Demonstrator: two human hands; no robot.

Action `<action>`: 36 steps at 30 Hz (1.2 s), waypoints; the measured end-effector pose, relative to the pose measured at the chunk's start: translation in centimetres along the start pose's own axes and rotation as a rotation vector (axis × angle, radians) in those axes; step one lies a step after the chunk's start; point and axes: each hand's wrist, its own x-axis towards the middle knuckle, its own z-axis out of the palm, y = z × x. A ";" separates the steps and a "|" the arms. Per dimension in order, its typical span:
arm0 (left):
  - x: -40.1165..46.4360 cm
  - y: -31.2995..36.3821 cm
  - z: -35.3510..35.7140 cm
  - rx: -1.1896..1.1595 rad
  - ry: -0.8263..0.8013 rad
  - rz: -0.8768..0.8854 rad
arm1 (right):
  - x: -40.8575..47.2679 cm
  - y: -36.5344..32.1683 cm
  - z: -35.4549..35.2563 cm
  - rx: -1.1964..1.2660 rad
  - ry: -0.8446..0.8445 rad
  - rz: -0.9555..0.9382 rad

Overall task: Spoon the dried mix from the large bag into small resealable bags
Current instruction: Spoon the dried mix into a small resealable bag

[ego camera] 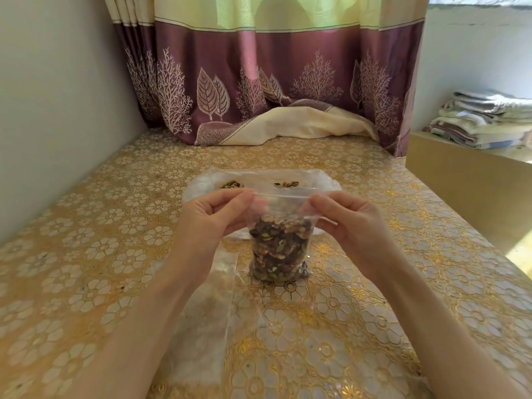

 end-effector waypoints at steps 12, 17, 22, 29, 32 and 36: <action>-0.4 0.7 0.4 0.075 0.057 0.102 | -0.5 -0.2 0.0 -0.246 0.141 -0.131; -0.7 0.7 0.8 0.134 0.081 0.129 | -0.8 -0.2 0.2 -0.305 0.176 -0.215; -0.4 0.2 0.8 0.163 0.050 0.064 | -0.6 -0.2 0.3 -0.329 0.163 -0.209; -0.5 0.4 0.9 0.327 -0.017 0.147 | -0.6 -0.2 0.2 -0.325 0.091 -0.218; -0.6 0.5 0.9 0.360 -0.006 0.171 | -0.7 -0.2 0.3 -0.325 0.088 -0.216; -0.8 0.8 1.0 0.429 0.007 0.196 | -0.7 -0.2 0.4 -0.344 0.091 -0.238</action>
